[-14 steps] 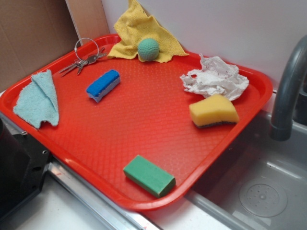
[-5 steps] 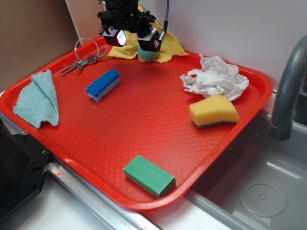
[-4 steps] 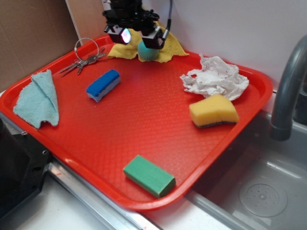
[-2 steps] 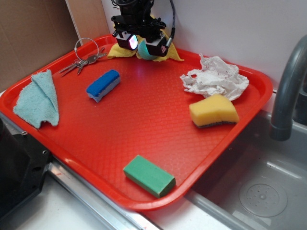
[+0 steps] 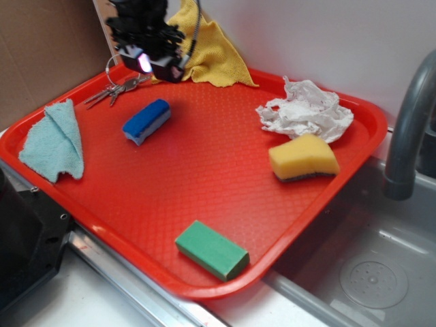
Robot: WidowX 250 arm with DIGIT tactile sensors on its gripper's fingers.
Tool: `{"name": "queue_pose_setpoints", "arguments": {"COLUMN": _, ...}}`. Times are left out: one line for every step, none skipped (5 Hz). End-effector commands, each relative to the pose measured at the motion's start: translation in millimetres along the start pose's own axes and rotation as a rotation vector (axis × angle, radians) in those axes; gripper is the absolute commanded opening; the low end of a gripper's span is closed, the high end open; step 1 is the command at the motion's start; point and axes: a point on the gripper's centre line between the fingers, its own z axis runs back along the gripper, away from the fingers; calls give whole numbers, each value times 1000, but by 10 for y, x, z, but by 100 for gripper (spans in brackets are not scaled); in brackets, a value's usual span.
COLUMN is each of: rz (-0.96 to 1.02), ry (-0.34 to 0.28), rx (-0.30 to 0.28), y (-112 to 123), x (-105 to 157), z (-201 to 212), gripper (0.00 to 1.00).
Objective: Grab the green ball.
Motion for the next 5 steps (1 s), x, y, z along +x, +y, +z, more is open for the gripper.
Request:
{"name": "queue_pose_setpoints", "arguments": {"rz": -38, "ry": -12, "rx": -21, "y": 23, "x": -56, "z": 865, "gripper": 0}}
{"name": "queue_pose_setpoints", "arguments": {"rz": -67, "ry": 24, "rx": -34, "y": 19, "x": -3, "z": 1018, "gripper": 0}}
{"name": "queue_pose_setpoints", "arguments": {"rz": 26, "ry": 120, "rx": -30, "y": -20, "x": -173, "z": 1321, "gripper": 0}}
{"name": "queue_pose_setpoints", "arguments": {"rz": 50, "ry": 202, "rx": -90, "y": -63, "x": -351, "z": 1451, "gripper": 0}}
{"name": "queue_pose_setpoints", "arguments": {"rz": 64, "ry": 203, "rx": -71, "y": 78, "x": -501, "z": 1485, "gripper": 0}}
